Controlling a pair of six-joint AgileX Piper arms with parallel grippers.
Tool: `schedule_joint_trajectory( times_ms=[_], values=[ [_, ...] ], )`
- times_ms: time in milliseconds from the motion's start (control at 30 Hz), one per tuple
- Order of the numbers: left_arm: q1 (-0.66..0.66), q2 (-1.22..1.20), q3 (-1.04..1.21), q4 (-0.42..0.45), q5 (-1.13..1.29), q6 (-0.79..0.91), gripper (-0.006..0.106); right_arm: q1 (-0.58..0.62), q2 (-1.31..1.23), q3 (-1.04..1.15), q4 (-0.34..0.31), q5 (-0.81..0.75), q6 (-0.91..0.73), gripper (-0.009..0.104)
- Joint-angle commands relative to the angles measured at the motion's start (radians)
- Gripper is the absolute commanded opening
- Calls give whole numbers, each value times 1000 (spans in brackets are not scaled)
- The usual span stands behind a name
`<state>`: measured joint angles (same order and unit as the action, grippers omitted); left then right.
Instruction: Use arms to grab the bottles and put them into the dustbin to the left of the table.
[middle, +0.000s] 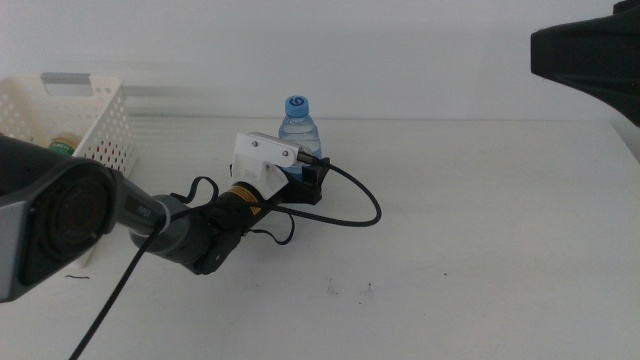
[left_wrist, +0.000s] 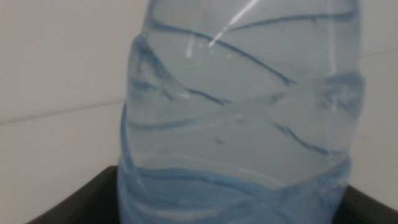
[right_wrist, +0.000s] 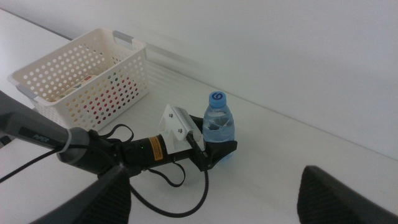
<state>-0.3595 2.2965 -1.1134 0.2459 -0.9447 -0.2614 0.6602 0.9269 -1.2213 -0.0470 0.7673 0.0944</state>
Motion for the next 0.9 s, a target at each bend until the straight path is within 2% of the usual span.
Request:
schedule_joint_trajectory(
  times_ms=[0, 67, 200, 300, 367, 400, 533, 633, 700, 733, 800, 867],
  values=[
    [0, 11, -26, -27, 2, -8, 88, 5, -4, -8, -2, -5, -6, 69],
    [0, 19, -35, -25, 3, -6, 78, 5, -4, -8, -2, -5, -6, 69],
    [0, -8, -33, -27, -3, -39, 42, 5, -4, -8, -2, -7, -6, 69],
    [0, -95, 10, -27, 64, -61, 15, 5, -4, -8, -2, -7, -6, 69],
    [0, -196, 49, -7, 165, -61, 1, 5, -4, -8, -2, -7, -6, 69],
    [0, -255, 67, 17, 238, -61, -2, 5, -4, -8, -2, -7, -6, 69],
    [0, -485, 77, 124, 622, -142, -2, 5, -4, -8, -2, -7, -6, 69],
    [0, -629, 55, 147, 851, -150, -2, 5, -4, -8, -2, -7, -6, 69],
    [20, -713, 3, 83, 1047, -126, -2, 5, -4, -8, -2, -7, -6, 69],
    [43, -744, -38, 31, 1158, -62, -2, 5, -4, -8, -2, -7, -6, 69],
    [100, -779, -129, -109, 1362, 186, -2, 5, -4, -8, -2, -7, -6, 69],
    [186, -784, -244, -304, 1561, 449, -2, 5, -4, -8, -2, -7, -6, 69]
  ],
)
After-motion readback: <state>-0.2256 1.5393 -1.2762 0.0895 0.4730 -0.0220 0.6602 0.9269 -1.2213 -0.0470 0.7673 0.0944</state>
